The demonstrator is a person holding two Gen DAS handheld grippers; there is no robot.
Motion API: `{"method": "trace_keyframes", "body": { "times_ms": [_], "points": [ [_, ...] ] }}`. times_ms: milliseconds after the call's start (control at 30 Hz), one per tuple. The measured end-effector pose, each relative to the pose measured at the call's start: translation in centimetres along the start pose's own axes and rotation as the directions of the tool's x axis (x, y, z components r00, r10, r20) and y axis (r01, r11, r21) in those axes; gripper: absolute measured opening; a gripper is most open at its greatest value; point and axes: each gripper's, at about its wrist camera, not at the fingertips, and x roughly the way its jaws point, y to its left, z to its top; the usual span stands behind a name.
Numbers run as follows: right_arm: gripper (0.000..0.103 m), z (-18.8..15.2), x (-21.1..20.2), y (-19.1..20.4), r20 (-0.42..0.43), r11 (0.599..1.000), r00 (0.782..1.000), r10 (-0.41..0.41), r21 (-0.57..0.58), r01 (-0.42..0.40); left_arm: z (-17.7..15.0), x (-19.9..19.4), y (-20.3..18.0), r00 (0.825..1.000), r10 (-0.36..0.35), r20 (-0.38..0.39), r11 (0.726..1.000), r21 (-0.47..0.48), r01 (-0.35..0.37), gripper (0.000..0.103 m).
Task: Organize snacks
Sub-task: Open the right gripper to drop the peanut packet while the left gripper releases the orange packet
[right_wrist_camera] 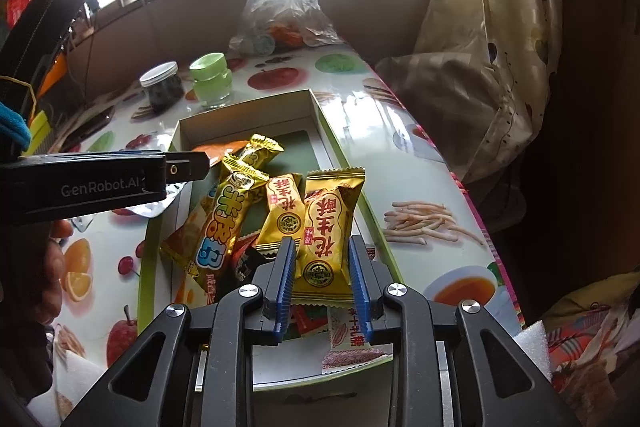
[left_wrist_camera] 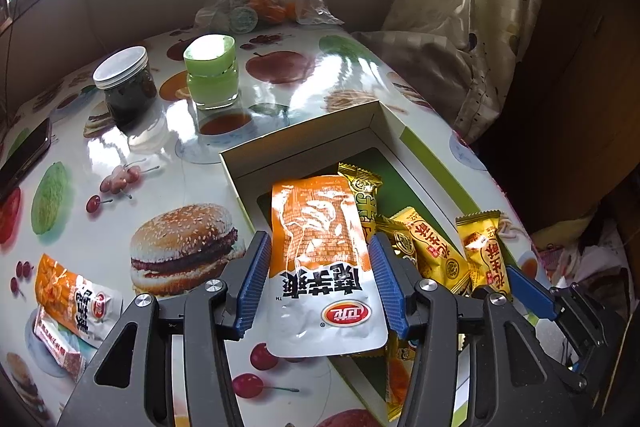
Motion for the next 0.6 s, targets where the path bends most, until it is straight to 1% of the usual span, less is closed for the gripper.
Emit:
{"method": "trace_keyframes", "body": {
  "times_ms": [333,433,600],
  "points": [
    [0.034,-0.01,-0.44,-0.19,0.014,1.0,1.0,0.004,0.022,-0.005,0.03,-0.04,0.13,1.0,-0.012,0.0,1.0,-0.013,0.012,0.053],
    [0.038,-0.01,-0.54,-0.31,0.017,1.0,1.0,0.006,0.026,-0.006,-0.02,-0.06,0.13,1.0,-0.01,0.0,1.0,-0.014,0.01,0.053],
    [0.044,-0.02,-0.85,-0.38,0.025,0.999,1.0,0.009,0.036,-0.01,-0.13,-0.68,-0.14,0.999,-0.028,0.015,1.0,-0.011,0.028,0.054]
  ]
}}
